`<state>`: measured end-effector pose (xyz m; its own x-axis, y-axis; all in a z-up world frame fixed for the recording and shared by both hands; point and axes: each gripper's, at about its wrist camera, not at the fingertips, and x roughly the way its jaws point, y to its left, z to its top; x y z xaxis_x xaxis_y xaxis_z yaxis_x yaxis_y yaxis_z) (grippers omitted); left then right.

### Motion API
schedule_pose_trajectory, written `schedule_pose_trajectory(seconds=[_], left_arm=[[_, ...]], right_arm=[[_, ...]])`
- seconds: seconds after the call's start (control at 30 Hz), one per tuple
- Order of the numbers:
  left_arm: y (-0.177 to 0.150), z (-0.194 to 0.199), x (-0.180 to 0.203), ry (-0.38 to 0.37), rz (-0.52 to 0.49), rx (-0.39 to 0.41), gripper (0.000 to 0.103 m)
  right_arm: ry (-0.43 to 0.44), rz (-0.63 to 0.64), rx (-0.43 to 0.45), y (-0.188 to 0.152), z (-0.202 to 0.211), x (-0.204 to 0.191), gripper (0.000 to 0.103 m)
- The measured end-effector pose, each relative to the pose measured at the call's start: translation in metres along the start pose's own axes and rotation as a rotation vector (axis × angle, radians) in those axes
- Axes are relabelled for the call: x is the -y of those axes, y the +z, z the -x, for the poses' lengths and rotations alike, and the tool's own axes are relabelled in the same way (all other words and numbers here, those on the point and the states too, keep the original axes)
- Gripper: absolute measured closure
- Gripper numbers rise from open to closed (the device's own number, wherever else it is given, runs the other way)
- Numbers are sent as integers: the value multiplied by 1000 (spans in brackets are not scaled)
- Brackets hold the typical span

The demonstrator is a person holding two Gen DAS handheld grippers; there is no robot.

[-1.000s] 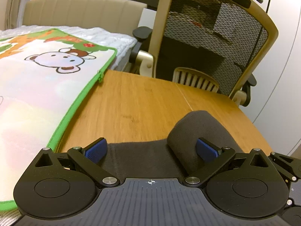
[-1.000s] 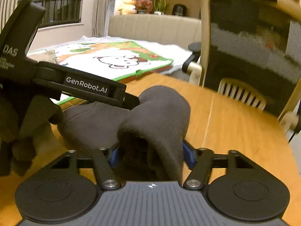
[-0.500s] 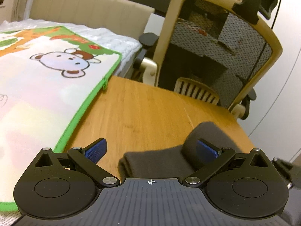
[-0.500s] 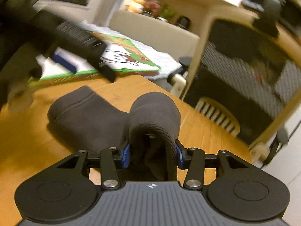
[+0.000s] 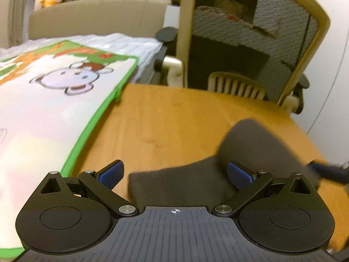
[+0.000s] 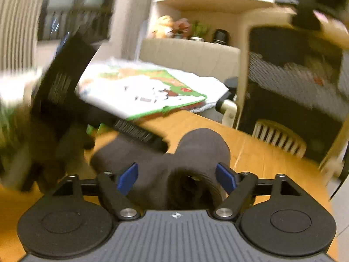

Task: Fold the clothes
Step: 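Keep rolling the pants toward the leg hems with both grippers, then push the roll further along the pants with the right gripper while the left gripper presses it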

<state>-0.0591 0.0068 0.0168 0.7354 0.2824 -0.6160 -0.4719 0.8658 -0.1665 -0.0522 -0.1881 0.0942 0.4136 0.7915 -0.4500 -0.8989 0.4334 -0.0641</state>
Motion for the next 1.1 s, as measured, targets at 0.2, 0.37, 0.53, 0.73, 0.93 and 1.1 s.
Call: schedule_pose_trajectory(seconds=[0.2,0.37,0.53,0.73,0.93,1.1], left_arm=[[-5,-10,-7,-21,28,-24,0],[5,4,-17,-43,85,15,0],[18,23,-5,-108,55,56,0],[7,3,5,-42,-3,13,0],[2,0,-5,-3,-2,9,0],[0,0,-7,-13,9,8,0]], right_arm=[[-49,-205,-13,-6,-13,35,43],[-107,8,-26,-3,-31,6,54],[-97,230,-54,-9,-41,-41,53],[-55,263,-47,-13,-36,-50,47],[67,-61,2,-8,-10,3,11],[98,-413,-24,-15,-28,47,11]])
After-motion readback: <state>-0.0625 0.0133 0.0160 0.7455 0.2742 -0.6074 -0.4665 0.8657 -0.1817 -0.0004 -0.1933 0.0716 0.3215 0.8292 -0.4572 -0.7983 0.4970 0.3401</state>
